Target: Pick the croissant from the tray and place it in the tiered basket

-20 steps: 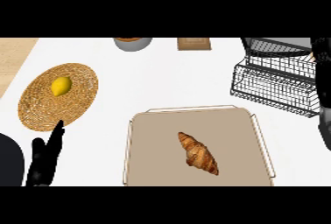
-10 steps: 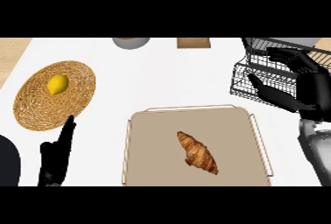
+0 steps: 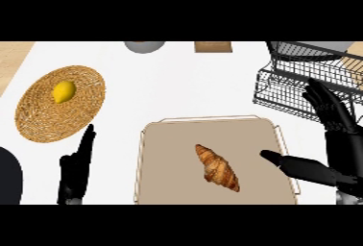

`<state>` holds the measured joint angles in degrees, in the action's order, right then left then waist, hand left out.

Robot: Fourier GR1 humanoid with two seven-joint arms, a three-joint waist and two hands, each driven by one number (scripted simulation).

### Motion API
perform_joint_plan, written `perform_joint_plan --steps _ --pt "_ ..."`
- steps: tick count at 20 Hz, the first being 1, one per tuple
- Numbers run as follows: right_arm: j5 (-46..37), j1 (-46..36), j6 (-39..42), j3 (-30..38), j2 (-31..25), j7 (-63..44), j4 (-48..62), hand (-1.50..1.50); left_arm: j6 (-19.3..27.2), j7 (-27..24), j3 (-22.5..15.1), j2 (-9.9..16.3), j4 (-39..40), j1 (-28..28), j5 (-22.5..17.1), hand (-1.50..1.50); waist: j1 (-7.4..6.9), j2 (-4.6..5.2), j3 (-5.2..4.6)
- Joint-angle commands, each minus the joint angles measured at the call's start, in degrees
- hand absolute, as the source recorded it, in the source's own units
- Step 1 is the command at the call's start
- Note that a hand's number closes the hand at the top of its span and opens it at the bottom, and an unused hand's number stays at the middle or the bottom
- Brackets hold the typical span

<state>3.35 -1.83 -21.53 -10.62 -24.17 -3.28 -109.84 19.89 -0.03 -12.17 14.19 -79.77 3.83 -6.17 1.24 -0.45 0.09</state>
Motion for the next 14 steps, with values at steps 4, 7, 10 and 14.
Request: perform_joint_plan --steps 4,7,10,14 --pt "-8.8 3.3 9.4 -9.4 -14.2 -20.7 -10.8 -1.50 -1.5 0.1 0.3 0.5 0.6 0.0 -0.4 0.00 -0.37 0.03 -0.50" --pt "-15.2 3.2 13.6 -12.6 -20.6 -27.5 -15.7 -1.50 -0.6 1.6 -0.1 -0.1 -1.2 -0.1 -0.3 0.00 -0.36 -0.18 -0.54" --pt "-20.5 -0.2 16.6 -14.8 -23.3 -38.4 -20.0 -1.50 0.3 0.9 -1.9 -2.0 -0.1 0.4 1.2 0.00 -0.87 0.09 -0.53" --pt "-30.8 -5.8 18.8 -21.3 -20.4 -52.9 -24.0 -1.50 -2.8 2.2 -0.1 -0.1 0.8 -1.8 -0.6 0.00 -1.52 0.30 -0.40"
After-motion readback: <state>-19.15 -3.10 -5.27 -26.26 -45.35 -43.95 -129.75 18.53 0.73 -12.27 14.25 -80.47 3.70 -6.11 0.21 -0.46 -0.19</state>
